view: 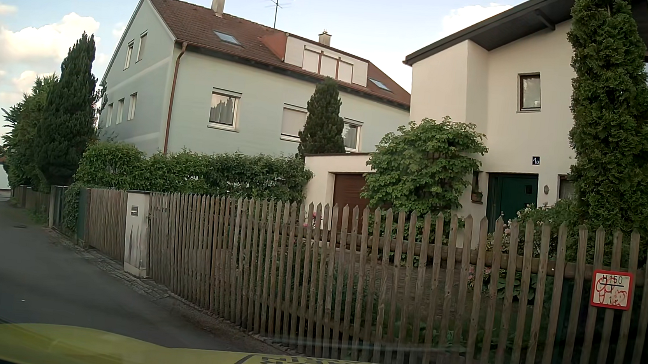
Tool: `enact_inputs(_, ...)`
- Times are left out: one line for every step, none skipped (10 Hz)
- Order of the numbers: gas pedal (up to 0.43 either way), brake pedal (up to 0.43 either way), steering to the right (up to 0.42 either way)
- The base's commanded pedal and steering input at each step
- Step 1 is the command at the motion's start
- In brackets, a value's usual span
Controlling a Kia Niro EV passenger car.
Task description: Follow the waypoints while adhering to traffic rules and regulations
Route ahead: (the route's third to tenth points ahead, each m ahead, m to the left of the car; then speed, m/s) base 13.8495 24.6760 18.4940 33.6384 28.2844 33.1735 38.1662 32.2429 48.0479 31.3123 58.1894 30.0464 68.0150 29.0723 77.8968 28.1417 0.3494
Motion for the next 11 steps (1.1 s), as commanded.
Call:
enact_inputs(0.000, 0.085, -0.844)
enact_inputs(0.000, 0.049, -0.849)
enact_inputs(0.000, 0.024, -0.847)
enact_inputs(0.000, 0.024, -0.839)
enact_inputs(0.000, 0.024, -0.830)
enact_inputs(0.000, 0.024, -0.822)
enact_inputs(0.000, 0.024, -0.819)
enact_inputs(0.000, 0.024, -0.818)
enact_inputs(0.000, 0.024, -0.818)
enact_inputs(0.000, 0.024, -0.818)
enact_inputs(0.000, 0.024, -0.818)
